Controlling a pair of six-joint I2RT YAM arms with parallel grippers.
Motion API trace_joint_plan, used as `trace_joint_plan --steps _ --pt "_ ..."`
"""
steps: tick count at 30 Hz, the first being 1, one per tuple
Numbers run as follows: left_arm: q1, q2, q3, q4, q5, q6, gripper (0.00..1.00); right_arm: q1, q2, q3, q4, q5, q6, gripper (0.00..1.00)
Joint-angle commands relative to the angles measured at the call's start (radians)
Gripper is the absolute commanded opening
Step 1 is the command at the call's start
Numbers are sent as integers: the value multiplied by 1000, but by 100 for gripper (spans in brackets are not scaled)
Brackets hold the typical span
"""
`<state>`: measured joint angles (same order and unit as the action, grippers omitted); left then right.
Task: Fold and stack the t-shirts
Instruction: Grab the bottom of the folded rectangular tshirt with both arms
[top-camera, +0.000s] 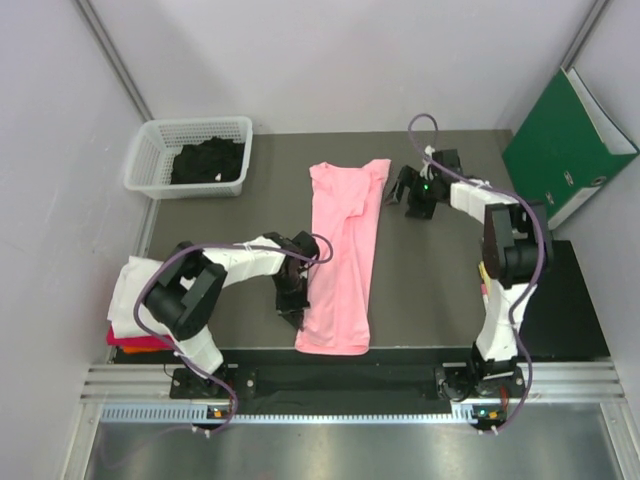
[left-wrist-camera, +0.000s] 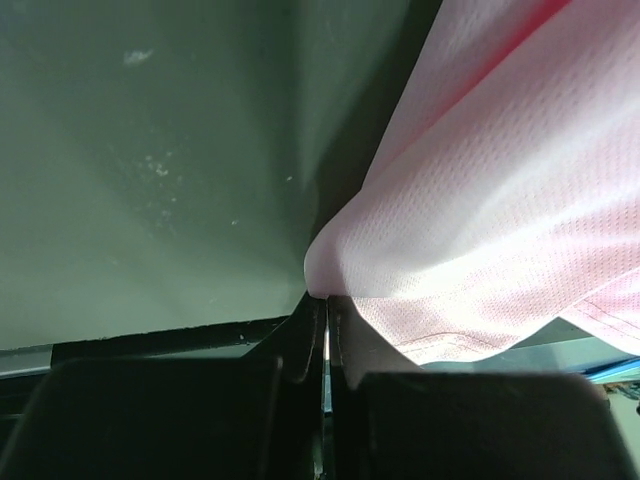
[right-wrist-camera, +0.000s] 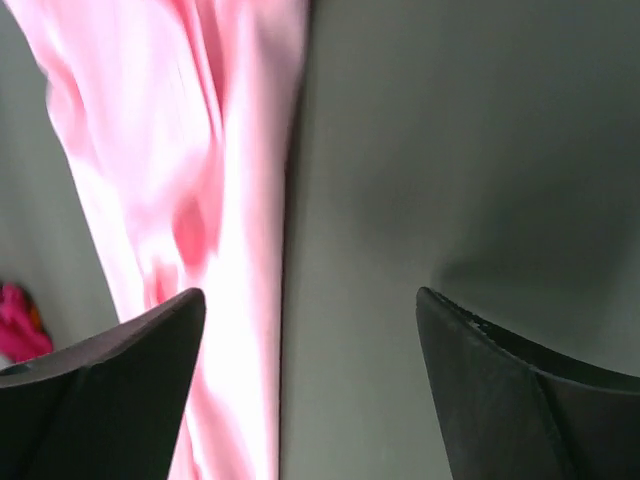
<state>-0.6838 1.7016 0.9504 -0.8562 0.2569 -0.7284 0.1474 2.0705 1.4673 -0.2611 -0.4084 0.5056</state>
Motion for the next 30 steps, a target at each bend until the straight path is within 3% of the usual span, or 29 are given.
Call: trace_joint_plan --steps 1,2,4,8,30 --pt "1 24 40 17 22 21 0 12 -176 -264 -79 -124 -2 82" --pt "1 30 45 19 22 23 0 23 -225 -356 -89 -135 -10 81" --pt "1 39 50 23 27 24 0 33 -265 -466 -124 -161 -13 69" --pt "1 53 68 26 35 30 0 79 -319 -571 -181 -201 -25 52" --pt "1 84 102 43 47 21 0 449 -182 -644 -172 -165 62 37"
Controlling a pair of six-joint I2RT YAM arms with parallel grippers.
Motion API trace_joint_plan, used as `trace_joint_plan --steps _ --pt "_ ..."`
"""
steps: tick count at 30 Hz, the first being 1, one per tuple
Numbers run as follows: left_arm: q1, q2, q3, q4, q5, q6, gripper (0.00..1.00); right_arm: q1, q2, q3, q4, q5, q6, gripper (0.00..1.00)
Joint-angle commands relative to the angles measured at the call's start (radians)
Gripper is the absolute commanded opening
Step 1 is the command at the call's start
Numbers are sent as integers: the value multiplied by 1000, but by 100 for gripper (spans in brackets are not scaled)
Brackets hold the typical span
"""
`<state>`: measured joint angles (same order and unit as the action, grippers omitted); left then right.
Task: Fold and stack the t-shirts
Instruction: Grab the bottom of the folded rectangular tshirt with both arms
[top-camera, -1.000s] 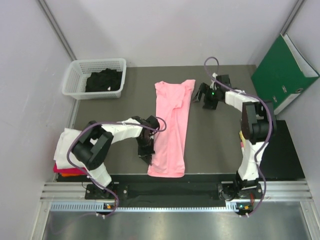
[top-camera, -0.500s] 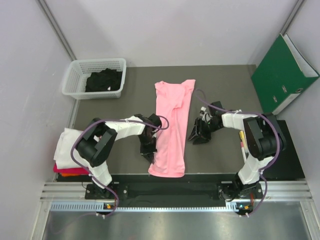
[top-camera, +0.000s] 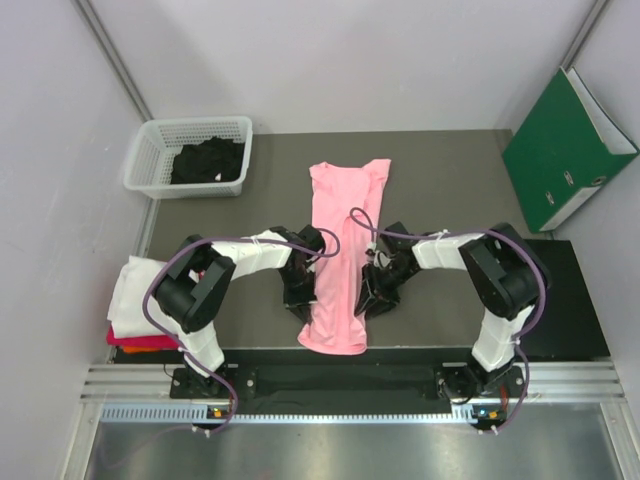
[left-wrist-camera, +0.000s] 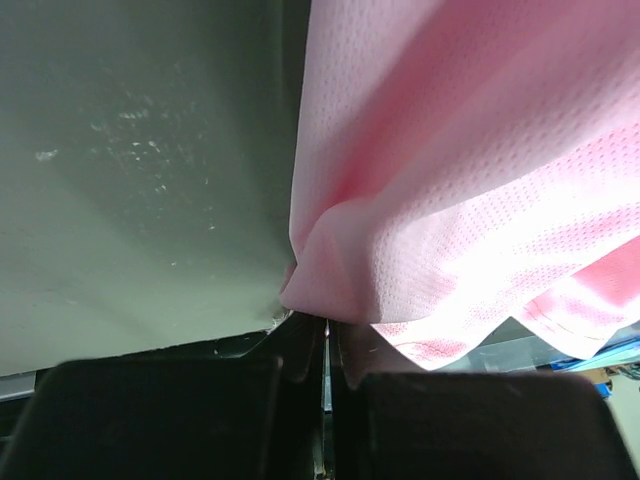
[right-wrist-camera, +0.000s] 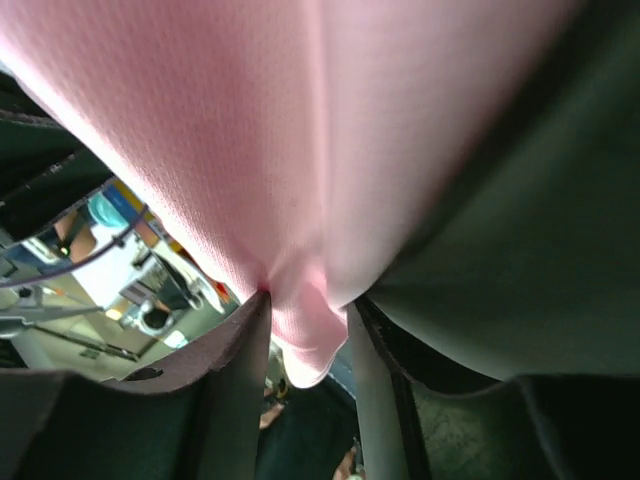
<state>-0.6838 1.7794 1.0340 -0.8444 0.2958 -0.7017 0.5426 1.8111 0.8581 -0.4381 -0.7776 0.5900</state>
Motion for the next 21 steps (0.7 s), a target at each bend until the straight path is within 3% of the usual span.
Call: trace_joint_plan --steps 1,4,5,8,21 --pt "1 6 17 30 9 -4 0 71 97 -30 7 207 -22 35" --pt "1 2 9 33 9 -2 0 100 135 -8 19 216 -28 18" --pt "1 0 8 30 6 -2 0 106 143 -7 24 216 -30 8" --pt "1 -11 0 22 -4 -5 0 109 145 -2 9 219 -45 0" --pt "1 -40 -52 -30 -23 -24 0 -13 -12 -68 -192 402 -185 0"
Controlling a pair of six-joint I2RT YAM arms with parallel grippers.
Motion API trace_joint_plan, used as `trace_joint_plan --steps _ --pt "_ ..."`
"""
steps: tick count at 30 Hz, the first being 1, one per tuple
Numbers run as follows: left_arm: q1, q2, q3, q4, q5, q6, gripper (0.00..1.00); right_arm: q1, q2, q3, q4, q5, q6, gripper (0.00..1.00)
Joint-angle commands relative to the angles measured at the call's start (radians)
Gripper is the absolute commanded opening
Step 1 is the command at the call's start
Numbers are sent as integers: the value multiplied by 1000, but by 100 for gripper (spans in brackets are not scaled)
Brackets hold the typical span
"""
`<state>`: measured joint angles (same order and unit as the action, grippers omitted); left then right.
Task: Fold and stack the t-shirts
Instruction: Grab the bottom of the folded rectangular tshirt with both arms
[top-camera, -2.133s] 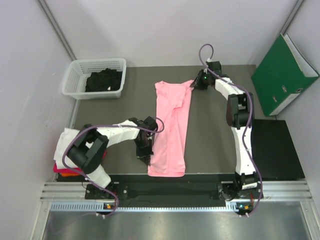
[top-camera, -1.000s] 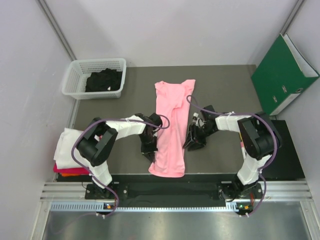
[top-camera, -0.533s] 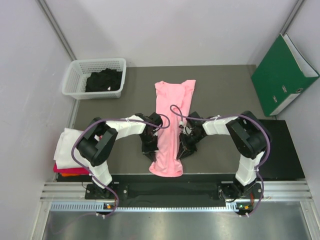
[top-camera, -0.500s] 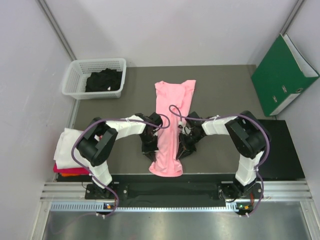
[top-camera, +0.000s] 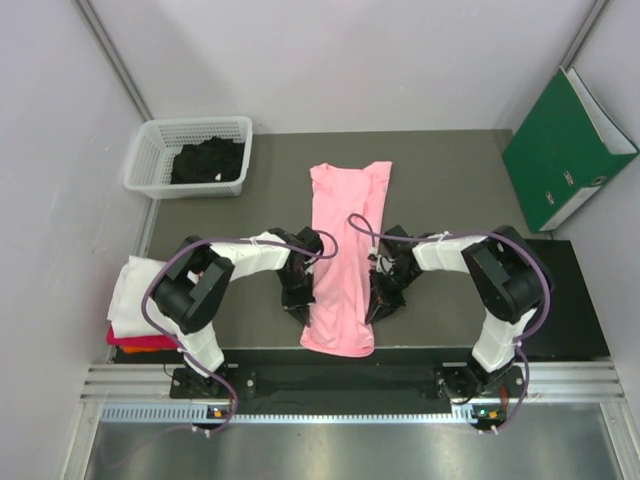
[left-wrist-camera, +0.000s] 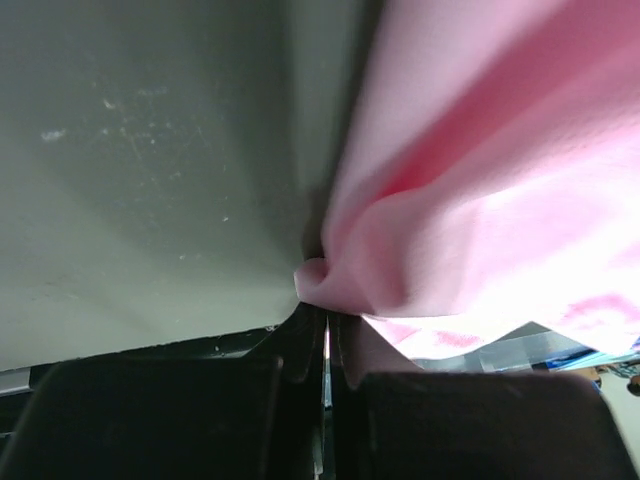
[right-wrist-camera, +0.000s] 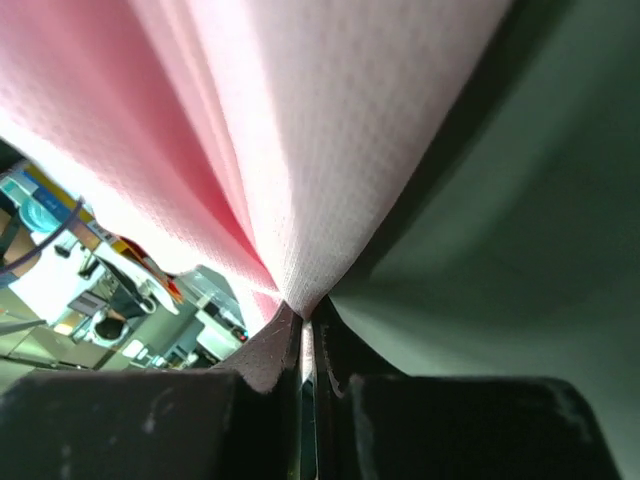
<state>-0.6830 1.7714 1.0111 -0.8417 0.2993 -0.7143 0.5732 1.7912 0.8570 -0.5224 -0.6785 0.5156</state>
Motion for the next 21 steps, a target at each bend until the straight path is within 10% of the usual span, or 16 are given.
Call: trace_joint_plan --steps 1,10,13,17,21 --pt "0 -35 -31 -37 -31 -14 0 -59 2 -70 -113 309 -115 0" --pt "-1 -23 -48 -20 20 -8 1 -96 10 -76 -134 312 -149 0" --pt "-7 -21 -25 -33 29 16 39 -96 14 -64 -142 295 -155 3" --pt "-9 -67 29 -62 -26 39 91 -99 -44 -21 -195 322 -164 51" --pt "6 -139 102 -57 -113 55 98 -143 -169 63 -240 385 -169 76"
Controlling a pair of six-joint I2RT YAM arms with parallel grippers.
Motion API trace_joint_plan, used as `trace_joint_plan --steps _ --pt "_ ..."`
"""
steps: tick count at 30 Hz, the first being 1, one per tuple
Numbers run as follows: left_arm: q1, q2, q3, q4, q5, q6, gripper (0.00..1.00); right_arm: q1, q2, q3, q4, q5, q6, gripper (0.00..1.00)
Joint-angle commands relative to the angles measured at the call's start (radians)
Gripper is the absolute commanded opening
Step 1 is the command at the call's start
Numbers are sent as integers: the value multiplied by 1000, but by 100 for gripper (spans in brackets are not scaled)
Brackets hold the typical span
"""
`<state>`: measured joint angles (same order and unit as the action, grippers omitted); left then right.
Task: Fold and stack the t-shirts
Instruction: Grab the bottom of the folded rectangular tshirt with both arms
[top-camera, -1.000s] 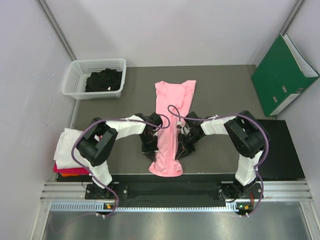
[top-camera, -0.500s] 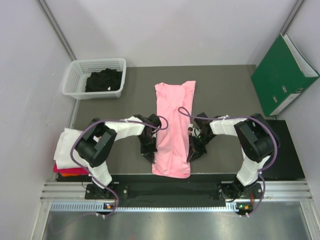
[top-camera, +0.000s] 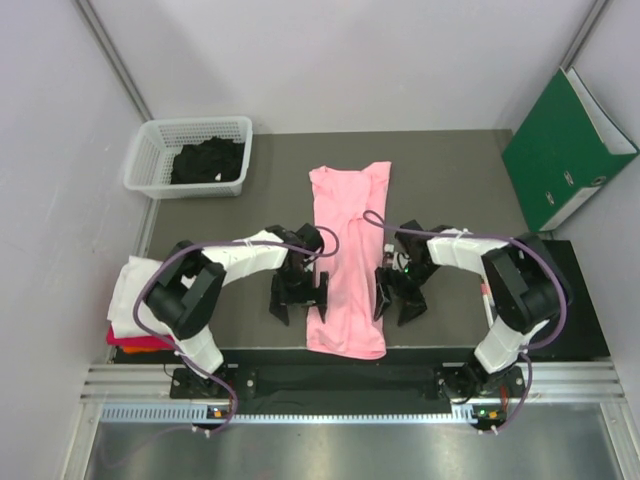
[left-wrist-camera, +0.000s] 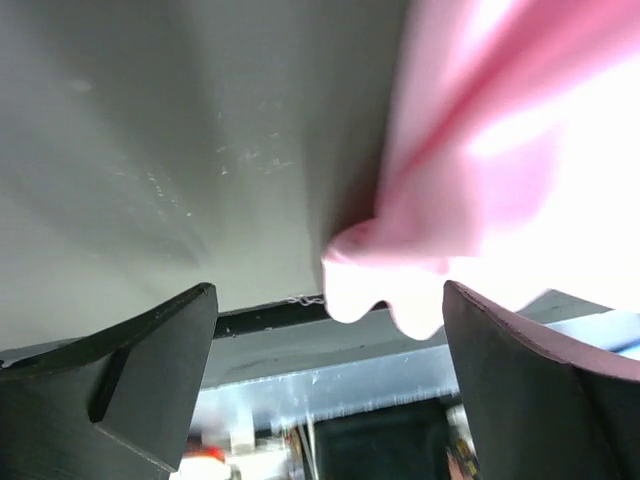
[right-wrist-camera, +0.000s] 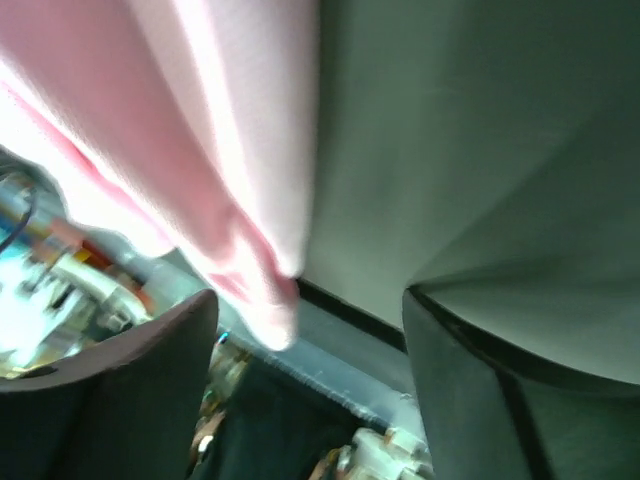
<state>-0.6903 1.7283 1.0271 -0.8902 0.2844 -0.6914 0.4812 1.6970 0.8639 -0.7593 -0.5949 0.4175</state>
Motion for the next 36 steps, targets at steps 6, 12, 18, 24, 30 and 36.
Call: trace_joint_plan --steps 6,12,18,24,30,36 --pt "106 -40 168 108 -99 76 98 -183 -56 203 63 331 -103 94" --pt "221 157 281 215 -21 122 90 -240 146 387 149 267 -108 89" --pt "259 266 357 260 9 122 82 -242 245 488 218 212 -59 78" --pt "259 333 349 289 36 107 59 -236 335 518 235 126 9 61" --pt "259 358 318 339 47 78 41 -181 388 553 212 104 21 56" --pt "259 396 344 336 36 62 12 -154 467 621 141 104 -2 13"
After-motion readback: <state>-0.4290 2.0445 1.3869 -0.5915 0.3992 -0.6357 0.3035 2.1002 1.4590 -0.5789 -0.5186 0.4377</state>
